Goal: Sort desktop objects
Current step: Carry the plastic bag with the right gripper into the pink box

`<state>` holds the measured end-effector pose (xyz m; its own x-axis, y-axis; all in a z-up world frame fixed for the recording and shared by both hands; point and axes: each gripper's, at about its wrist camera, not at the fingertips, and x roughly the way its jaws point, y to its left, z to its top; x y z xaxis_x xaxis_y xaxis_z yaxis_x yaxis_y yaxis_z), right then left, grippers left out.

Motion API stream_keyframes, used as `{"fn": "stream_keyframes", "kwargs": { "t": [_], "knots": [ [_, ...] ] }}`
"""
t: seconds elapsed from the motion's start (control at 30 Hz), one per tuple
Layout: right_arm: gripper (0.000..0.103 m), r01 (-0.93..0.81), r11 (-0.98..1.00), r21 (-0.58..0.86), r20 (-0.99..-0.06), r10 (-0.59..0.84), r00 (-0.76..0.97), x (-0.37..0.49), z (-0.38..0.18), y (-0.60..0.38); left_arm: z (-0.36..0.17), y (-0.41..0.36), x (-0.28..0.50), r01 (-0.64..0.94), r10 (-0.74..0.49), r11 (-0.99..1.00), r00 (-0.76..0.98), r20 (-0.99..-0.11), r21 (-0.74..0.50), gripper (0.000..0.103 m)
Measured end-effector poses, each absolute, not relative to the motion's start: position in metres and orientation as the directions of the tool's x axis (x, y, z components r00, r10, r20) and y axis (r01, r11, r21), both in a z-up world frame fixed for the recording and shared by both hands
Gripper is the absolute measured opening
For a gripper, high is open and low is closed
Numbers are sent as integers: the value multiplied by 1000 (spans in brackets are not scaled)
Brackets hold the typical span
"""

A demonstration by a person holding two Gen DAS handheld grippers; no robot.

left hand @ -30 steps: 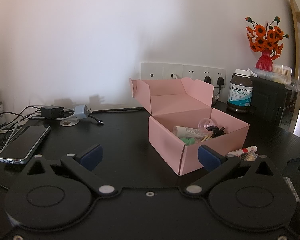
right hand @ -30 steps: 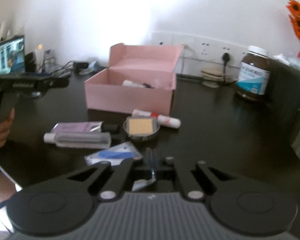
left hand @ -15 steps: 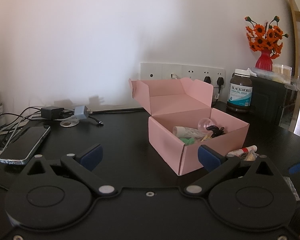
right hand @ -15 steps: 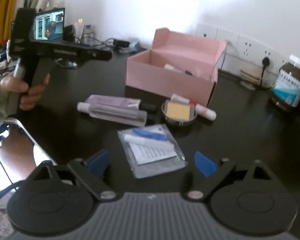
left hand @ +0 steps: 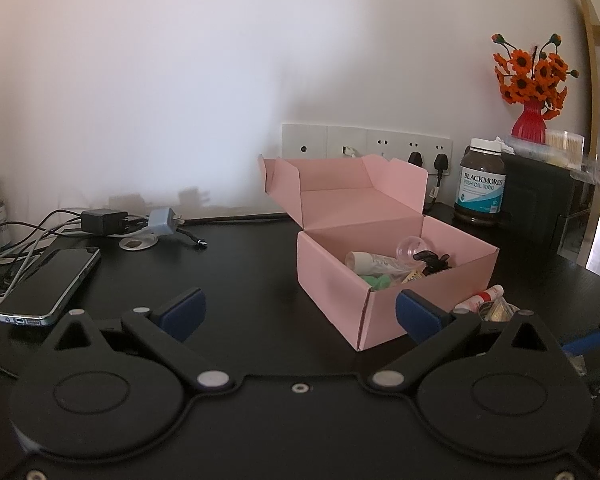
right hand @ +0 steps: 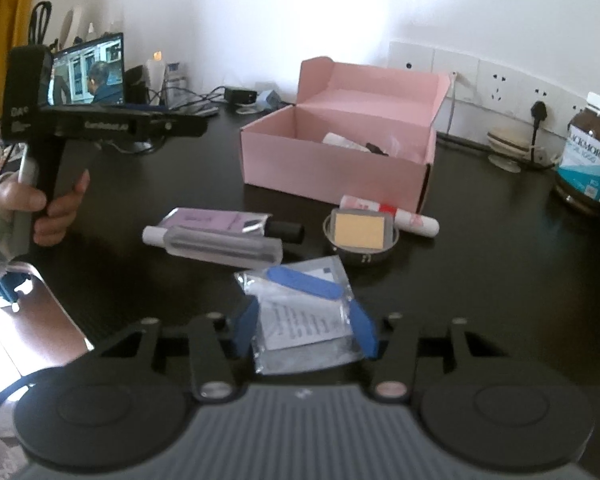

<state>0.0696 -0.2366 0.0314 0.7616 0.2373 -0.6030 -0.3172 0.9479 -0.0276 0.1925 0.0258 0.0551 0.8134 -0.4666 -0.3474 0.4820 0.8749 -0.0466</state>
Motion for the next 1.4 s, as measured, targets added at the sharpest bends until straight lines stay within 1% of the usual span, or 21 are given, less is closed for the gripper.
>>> {"fn": "stream_keyframes", "kwargs": {
  "t": [0.07,0.4,0.63,0.8,0.9,0.97,1.1,1.23,1.4],
  "knots": [
    [44,-306,952,-20,-590,236,772,65,32,-238,55,26,193,482,-467,875,813,-348,-48,103],
    [43,-264,964,-29,-486,217,847,47,48,-238,55,25,193,482,-467,875,812,-349,-48,103],
    [43,-236,970,-54,-482,182,857,56,55,-241,56,25,193,484,-469,874,811,-349,-48,103],
    [43,-231,971,-62,-412,186,892,74,87,-240,56,24,193,489,-472,871,812,-345,-40,103],
    [43,-257,964,-66,-391,212,896,99,111,-233,56,24,192,487,-470,872,814,-340,-39,103],
    [43,-292,954,-66,-393,244,887,120,122,-227,56,24,191,487,-469,873,816,-339,-38,103],
    [43,-338,939,-67,-441,276,854,172,130,-210,56,24,191,484,-468,874,816,-338,-42,103],
    [43,-335,941,-37,-507,271,818,218,115,-196,56,25,191,483,-468,874,817,-336,-44,103],
    [43,-337,938,-81,-566,235,790,247,93,-179,56,24,190,487,-470,873,817,-334,-38,103]
  ]
}}
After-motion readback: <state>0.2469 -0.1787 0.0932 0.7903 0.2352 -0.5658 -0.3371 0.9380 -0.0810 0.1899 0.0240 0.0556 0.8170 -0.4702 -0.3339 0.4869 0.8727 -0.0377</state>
